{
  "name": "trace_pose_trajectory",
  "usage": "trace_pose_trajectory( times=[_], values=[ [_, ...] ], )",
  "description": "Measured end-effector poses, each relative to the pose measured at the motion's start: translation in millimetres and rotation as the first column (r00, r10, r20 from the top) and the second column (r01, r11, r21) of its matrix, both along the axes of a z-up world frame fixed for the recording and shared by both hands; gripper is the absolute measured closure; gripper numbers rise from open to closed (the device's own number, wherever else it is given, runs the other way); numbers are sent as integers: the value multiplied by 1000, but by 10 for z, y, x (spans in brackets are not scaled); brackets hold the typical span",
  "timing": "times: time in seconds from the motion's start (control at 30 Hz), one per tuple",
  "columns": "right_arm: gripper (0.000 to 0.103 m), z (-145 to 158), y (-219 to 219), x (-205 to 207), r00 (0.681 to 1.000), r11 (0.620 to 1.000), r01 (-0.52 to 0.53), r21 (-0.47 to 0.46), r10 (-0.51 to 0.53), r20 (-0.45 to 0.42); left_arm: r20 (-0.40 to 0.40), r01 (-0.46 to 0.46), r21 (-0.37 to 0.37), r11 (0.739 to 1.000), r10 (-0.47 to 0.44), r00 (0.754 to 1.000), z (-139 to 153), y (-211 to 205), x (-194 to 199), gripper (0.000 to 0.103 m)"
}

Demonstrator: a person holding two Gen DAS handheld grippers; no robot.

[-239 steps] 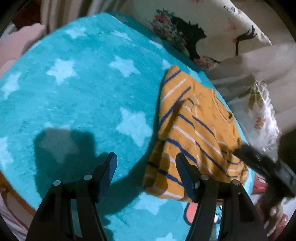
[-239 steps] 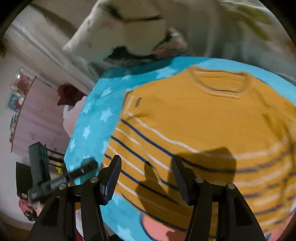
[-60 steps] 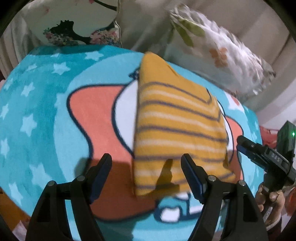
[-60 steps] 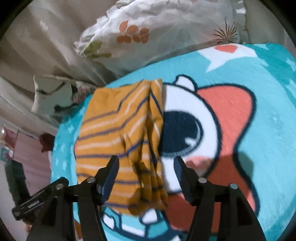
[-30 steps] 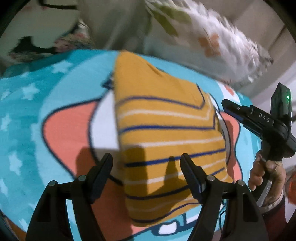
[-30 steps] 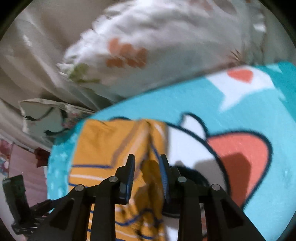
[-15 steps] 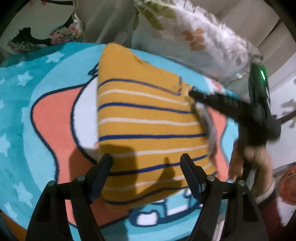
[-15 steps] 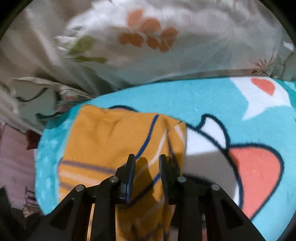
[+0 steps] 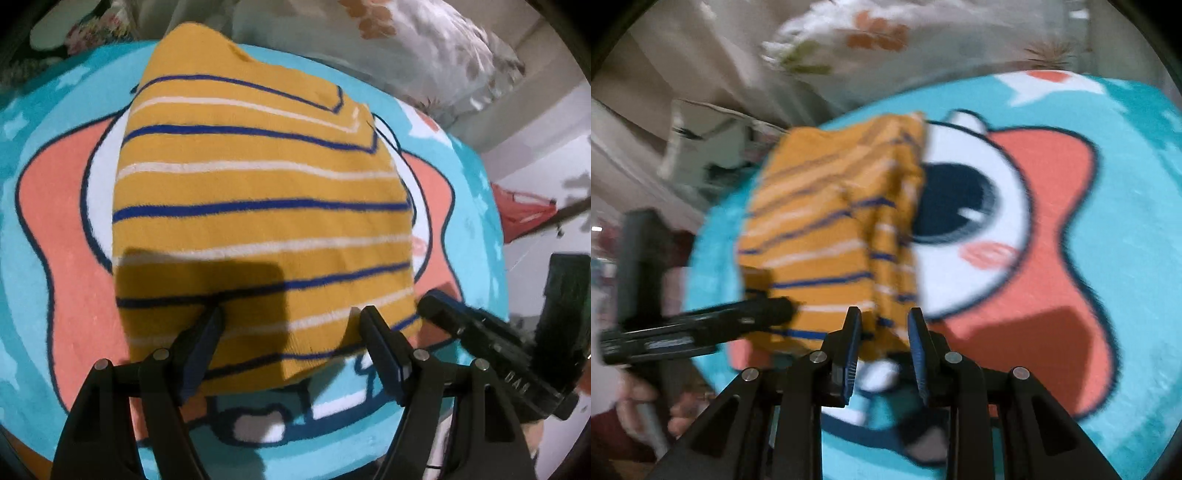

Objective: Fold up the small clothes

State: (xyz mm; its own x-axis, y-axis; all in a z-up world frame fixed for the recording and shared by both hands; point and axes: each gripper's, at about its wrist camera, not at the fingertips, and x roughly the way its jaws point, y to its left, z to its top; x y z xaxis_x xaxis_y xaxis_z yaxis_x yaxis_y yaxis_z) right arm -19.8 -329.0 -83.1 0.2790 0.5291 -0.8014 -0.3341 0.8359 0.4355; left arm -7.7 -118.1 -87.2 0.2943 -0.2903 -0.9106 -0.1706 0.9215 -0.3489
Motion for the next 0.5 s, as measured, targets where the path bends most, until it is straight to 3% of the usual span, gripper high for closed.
trace_pose_trajectory(
  times=[0.13, 0.23, 0.33, 0.4, 0.5],
  values=[
    [74, 211, -135, -139, 998, 998, 25, 57, -29, 58, -23, -15, -69, 998, 13, 1000, -39, -12, -125, 28],
    [74, 235, -62, -180, 998, 996, -25, 90, 20, 52, -21, -32, -74, 997, 31, 999, -65, 7, -245, 28],
    [74, -70, 81, -91, 999, 999, -23, -34, 23, -25, -21, -42, -87, 995, 40, 999, -21, 21, -318, 28],
    [74, -106, 58, -50, 999, 1000, 3, -21, -4, -52, -10, -47, -105, 993, 47, 999, 61, 41, -381, 28],
    [74, 218, 73, -27, 999, 999, 7, 54, -9, 44, 15, -52, -98, 994, 54, 998, 166, 78, -481, 28]
  ],
)
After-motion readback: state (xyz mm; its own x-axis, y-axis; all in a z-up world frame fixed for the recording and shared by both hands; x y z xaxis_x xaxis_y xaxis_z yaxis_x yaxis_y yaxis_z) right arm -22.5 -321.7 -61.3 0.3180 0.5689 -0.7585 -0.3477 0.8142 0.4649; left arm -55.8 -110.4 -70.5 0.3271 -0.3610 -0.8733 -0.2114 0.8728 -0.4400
